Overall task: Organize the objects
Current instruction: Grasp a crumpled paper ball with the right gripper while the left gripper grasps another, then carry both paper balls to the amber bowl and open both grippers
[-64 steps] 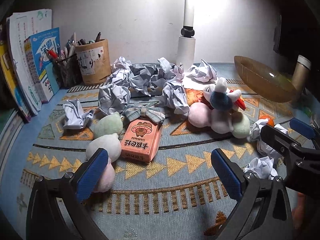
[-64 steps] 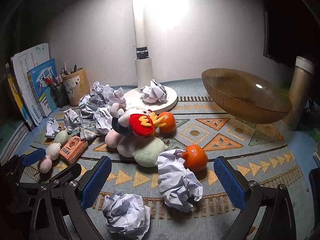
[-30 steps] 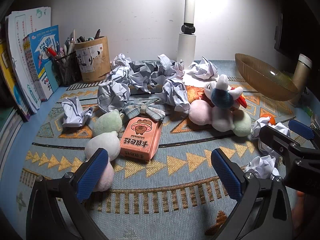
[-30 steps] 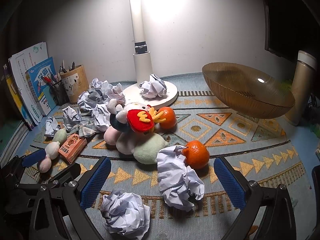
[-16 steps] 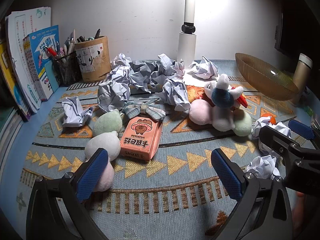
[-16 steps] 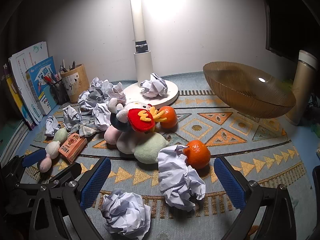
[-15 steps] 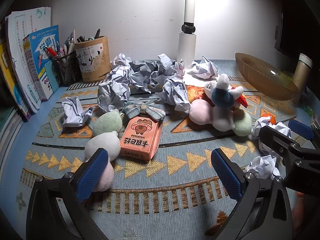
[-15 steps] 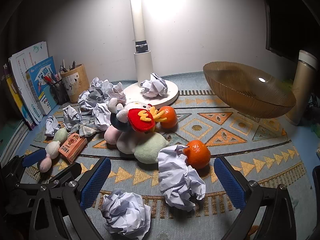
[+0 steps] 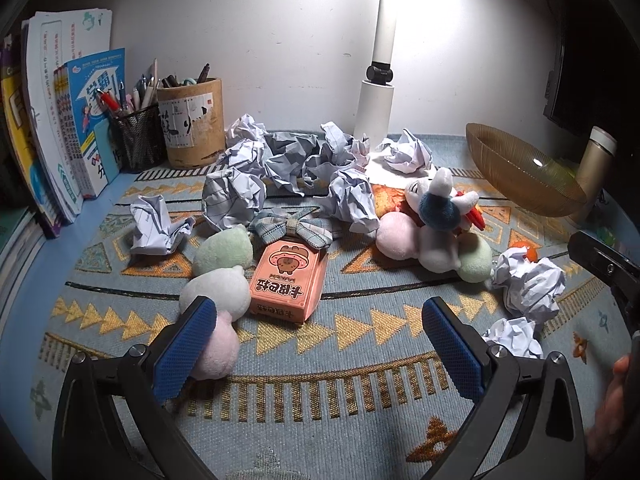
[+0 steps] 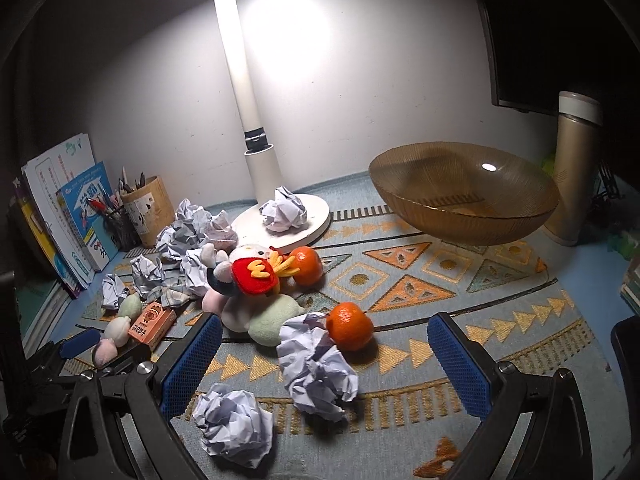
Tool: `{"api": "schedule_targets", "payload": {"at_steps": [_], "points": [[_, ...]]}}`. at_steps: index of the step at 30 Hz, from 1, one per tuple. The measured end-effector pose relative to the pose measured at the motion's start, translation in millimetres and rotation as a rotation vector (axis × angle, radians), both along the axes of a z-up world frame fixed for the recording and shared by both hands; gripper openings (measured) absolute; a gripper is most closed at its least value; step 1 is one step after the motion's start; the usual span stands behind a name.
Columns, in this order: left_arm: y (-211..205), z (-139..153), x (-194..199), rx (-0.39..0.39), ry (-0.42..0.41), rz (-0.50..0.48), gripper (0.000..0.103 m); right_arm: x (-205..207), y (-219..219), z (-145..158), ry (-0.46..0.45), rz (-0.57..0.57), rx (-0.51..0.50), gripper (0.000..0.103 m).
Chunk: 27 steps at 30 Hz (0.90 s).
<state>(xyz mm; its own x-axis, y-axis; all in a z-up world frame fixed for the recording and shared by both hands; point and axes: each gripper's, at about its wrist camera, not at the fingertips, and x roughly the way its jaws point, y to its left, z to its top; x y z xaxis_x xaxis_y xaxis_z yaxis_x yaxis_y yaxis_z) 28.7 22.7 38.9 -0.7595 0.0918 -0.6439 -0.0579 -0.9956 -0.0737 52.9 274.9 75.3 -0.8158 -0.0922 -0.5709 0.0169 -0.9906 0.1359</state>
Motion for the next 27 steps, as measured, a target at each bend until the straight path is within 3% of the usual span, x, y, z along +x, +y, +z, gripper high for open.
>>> {"api": "schedule_targets", "payload": {"at_steps": [3, 6, 8, 17, 19, 20, 22, 23, 25, 27], "points": [[1.9, 4.0, 13.8, 0.051, -0.005, -0.055, 0.102, 8.3, 13.9, -5.2, -0.045, 0.021, -0.014, 0.094], [20.7, -2.2, 19.9, 0.111, -0.06, -0.165, 0.102, 10.5, 13.3, -16.1, -0.114, 0.053, -0.015, 0.081], [39.2, -10.2, 21.3, 0.111, -0.108, -0.23, 0.102, 11.9, 9.2, -21.6, -0.147, 0.099, -0.026, 0.074], [90.0, -17.3, 14.2, 0.075, -0.162, -0.359, 0.102, -16.9, -7.7, -34.5, -0.239, 0.167, -0.061, 0.073], [97.3, -20.9, 9.9, 0.063, -0.18, -0.367, 0.096, -26.2, -8.2, -41.2, -0.264, 0.174, -0.071, 0.073], [98.8, -23.4, 7.2, 0.064, -0.195, -0.372, 0.088, -30.0, -7.7, -44.9, -0.277, 0.177, -0.084, 0.073], [99.9, -27.3, 4.5, 0.07, -0.218, -0.379, 0.073, -34.9, -8.3, -50.5, -0.295, 0.198, -0.099, 0.058], [99.3, -28.0, 4.6, 0.076, -0.223, -0.381, 0.066, -35.4, -9.4, -52.7, -0.305, 0.21, -0.1, 0.043], [95.8, -27.1, 6.4, 0.103, -0.22, -0.394, 0.051, -30.9, -10.4, -49.6, -0.285, 0.223, -0.098, 0.042], [91.6, -23.9, 10.7, 0.11, -0.207, -0.39, 0.047, -21.9, -12.3, -41.5, -0.253, 0.254, -0.101, 0.039]]}}
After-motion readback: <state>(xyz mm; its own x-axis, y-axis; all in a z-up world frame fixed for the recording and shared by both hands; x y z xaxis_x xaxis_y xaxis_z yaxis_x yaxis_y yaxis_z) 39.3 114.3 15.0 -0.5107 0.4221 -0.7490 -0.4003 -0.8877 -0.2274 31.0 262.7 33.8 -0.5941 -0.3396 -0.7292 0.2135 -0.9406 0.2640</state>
